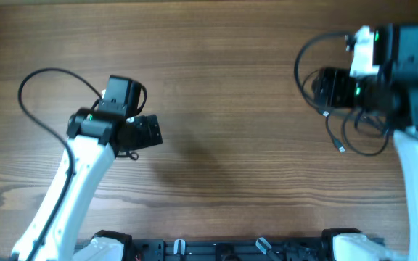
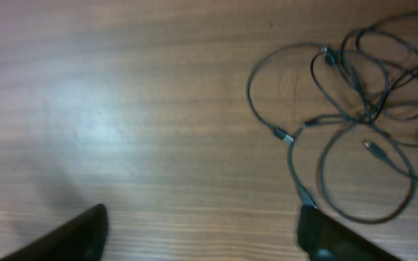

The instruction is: Untangle cables

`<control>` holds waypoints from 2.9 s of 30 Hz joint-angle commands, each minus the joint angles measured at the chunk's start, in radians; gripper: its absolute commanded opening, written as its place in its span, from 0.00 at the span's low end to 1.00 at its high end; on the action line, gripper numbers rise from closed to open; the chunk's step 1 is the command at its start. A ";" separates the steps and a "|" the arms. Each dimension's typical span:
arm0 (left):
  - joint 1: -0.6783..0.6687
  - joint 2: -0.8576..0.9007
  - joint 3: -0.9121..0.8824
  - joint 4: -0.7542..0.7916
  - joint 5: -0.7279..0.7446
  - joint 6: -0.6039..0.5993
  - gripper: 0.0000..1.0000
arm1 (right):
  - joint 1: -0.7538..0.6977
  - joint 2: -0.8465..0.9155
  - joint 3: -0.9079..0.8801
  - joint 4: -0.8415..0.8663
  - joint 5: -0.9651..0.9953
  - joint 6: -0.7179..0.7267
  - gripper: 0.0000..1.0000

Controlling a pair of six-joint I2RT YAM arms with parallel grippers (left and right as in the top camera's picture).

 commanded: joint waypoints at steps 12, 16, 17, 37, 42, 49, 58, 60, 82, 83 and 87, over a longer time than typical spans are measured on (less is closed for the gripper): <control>0.003 -0.650 -0.245 0.169 0.009 -0.047 1.00 | 0.004 -0.629 -0.486 0.171 0.037 0.058 1.00; 0.003 -0.708 -0.245 0.169 0.009 -0.047 1.00 | 0.004 -0.677 -0.486 0.169 0.037 0.058 1.00; 0.003 -0.713 -0.245 0.168 0.009 -0.047 1.00 | 0.004 -0.679 -0.486 0.169 0.037 0.058 1.00; 0.003 -0.710 -0.246 0.162 0.009 -0.047 1.00 | 0.004 -0.624 -0.488 0.170 0.037 0.058 1.00; 0.003 -0.710 -0.246 0.162 0.009 -0.047 1.00 | 0.004 -0.644 -0.488 0.167 0.037 0.058 1.00; 0.003 -0.710 -0.246 0.162 0.009 -0.047 1.00 | 0.004 -0.746 -0.506 0.167 0.037 0.058 1.00; 0.003 -0.710 -0.246 0.162 0.009 -0.047 1.00 | 0.004 -0.998 -0.703 0.169 0.037 0.058 1.00; 0.003 -0.710 -0.246 0.161 0.009 -0.047 1.00 | 0.004 -1.054 -0.771 0.217 0.025 0.059 1.00; 0.003 -0.710 -0.246 0.162 0.009 -0.047 1.00 | 0.004 -1.342 -1.336 1.250 -0.008 0.058 1.00; 0.003 -0.710 -0.246 0.161 0.009 -0.047 1.00 | 0.004 -1.342 -1.364 1.307 -0.004 0.058 1.00; 0.003 -0.710 -0.246 0.162 0.009 -0.047 1.00 | 0.004 -1.342 -1.438 1.461 0.004 0.055 1.00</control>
